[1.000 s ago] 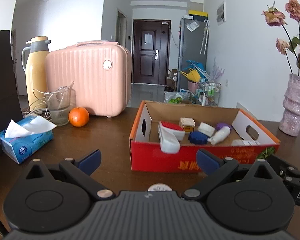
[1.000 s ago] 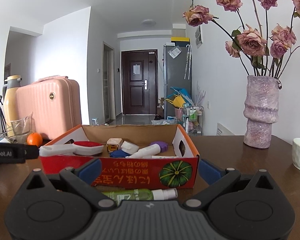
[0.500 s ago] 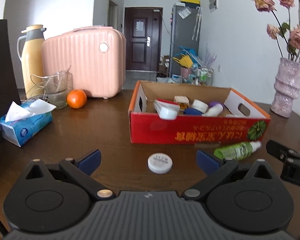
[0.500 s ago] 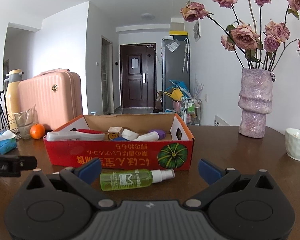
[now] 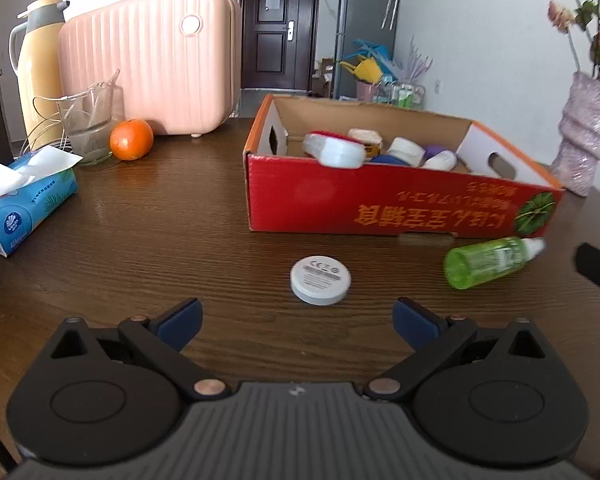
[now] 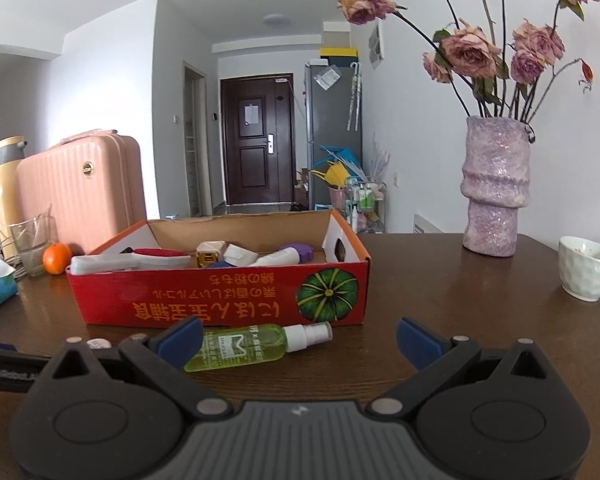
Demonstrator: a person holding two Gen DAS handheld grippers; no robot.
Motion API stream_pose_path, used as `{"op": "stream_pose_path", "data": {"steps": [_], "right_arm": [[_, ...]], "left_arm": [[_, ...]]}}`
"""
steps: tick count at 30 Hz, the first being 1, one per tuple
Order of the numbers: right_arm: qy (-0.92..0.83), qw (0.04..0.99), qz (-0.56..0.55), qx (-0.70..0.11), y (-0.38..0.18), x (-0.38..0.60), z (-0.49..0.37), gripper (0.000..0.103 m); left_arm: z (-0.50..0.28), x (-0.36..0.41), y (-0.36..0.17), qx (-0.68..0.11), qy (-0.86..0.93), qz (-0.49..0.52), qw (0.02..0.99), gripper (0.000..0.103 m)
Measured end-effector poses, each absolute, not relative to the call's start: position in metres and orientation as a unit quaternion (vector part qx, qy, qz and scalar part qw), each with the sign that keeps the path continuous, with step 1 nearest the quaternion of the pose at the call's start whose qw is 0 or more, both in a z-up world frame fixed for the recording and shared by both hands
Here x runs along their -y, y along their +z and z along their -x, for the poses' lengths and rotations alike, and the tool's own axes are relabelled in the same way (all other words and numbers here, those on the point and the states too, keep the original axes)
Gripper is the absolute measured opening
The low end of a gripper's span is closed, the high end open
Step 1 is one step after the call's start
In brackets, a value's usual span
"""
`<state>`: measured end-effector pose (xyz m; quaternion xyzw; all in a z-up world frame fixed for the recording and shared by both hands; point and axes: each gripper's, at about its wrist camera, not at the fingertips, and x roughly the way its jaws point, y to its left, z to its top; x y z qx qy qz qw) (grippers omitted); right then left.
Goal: Organize rigid objects
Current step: 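Lower the left tool onto the round white container and close it, then grasp the green spray bottle with the right tool while the left tool holds the container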
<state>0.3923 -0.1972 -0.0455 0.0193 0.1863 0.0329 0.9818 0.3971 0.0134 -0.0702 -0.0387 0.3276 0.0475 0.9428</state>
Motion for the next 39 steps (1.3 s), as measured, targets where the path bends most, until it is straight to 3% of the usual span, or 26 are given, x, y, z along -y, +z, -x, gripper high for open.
{"op": "stream_pose_path", "data": {"steps": [11,13,14,16,18,39], "right_arm": [[0.021,0.979,-0.024,-0.203,-0.051,0.199,-0.399,0.103],[0.021,0.978,-0.025,-0.205,-0.052,0.199,-0.399,0.103],[0.02,0.978,-0.025,-0.206,-0.052,0.199,-0.4,0.103],[0.021,0.978,-0.025,-0.207,-0.053,0.199,-0.401,0.103],[0.021,0.978,-0.024,-0.208,-0.053,0.199,-0.401,0.103],[0.029,0.978,-0.024,-0.207,-0.053,0.199,-0.401,0.103]], "left_arm": [[-0.438,-0.018,-0.08,-0.346,0.05,0.039,0.936,0.1],[-0.442,-0.018,-0.081,-0.352,0.039,0.041,0.934,0.085],[-0.443,-0.016,-0.081,-0.351,0.039,0.035,0.935,0.082],[-0.441,-0.011,-0.081,-0.346,0.037,0.016,0.937,0.054],[-0.438,-0.009,-0.079,-0.34,0.03,0.014,0.94,0.041],[-0.41,-0.023,-0.054,-0.295,0.02,0.036,0.954,0.04]]}}
